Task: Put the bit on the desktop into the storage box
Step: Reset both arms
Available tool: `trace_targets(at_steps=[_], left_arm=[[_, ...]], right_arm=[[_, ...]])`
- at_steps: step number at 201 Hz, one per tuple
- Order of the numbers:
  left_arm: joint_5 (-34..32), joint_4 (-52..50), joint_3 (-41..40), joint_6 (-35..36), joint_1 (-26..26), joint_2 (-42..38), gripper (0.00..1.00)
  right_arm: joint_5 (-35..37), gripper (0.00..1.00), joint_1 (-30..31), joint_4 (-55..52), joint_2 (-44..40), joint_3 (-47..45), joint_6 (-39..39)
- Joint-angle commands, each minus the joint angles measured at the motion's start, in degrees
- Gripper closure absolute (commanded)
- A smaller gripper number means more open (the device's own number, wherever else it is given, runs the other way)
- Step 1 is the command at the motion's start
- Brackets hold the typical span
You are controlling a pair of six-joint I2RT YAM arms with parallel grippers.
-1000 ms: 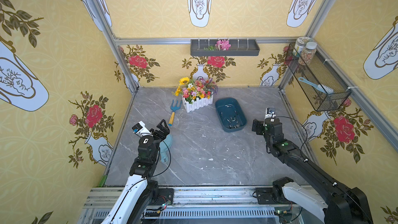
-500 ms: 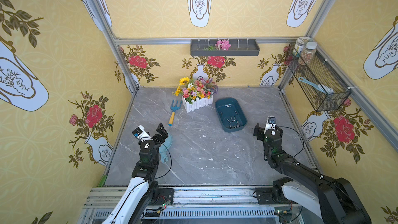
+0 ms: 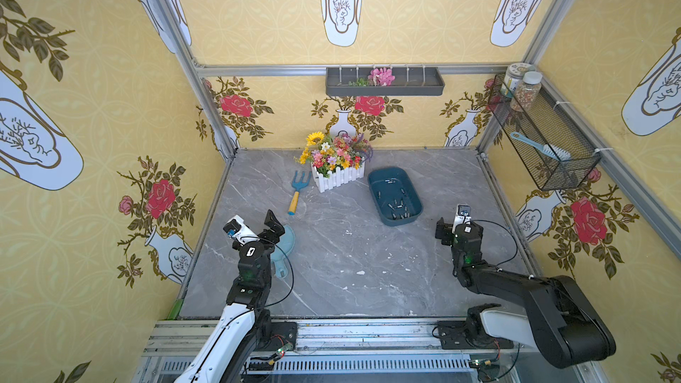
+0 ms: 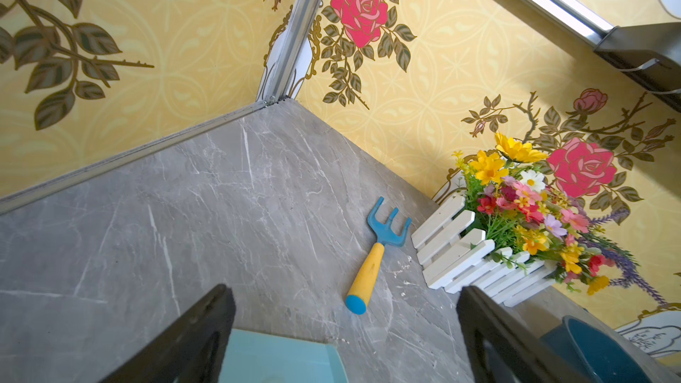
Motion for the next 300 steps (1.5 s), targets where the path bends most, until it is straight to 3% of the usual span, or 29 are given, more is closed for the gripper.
trace_targets(at_steps=[1, 29, 45, 65, 138, 169, 224, 300], left_arm=[[-4.80, 3.80, -0.04, 4.72, 0.01, 1.68, 0.00], [-8.79, 8.99, -1.25, 8.24, 0.00, 6.46, 0.00], [-9.33, 14.09, -2.42, 9.78, 0.08, 9.84, 0.00], [-9.37, 20.13, -3.00, 12.13, 0.56, 14.80, 0.00], [2.32, 36.18, -1.66, 19.30, 5.15, 33.24, 0.00], [7.45, 50.89, -5.73, 19.80, 7.03, 40.93, 0.00], [11.54, 49.03, -5.40, 21.24, 7.03, 40.33, 0.00], [11.31, 48.82, -5.07, 21.25, 7.12, 40.56, 0.00]], right_arm=[[-3.88, 0.03, -1.48, 11.29, 3.72, -0.17, 0.29], [-7.31, 0.03, -5.04, 12.72, 7.65, 1.17, 1.99], [-8.82, 0.03, -6.20, 5.04, 6.25, 3.68, 3.54], [-8.50, 0.03, -6.32, 6.53, 7.41, 3.84, 2.98], [-8.35, 0.03, -6.29, 6.50, 7.37, 3.67, 3.05], [-8.14, 0.03, -6.06, 6.50, 7.33, 3.69, 2.97], [-8.04, 0.03, -6.02, 6.52, 7.41, 3.71, 2.89], [-7.87, 0.03, -5.87, 6.71, 7.34, 3.66, 2.72]])
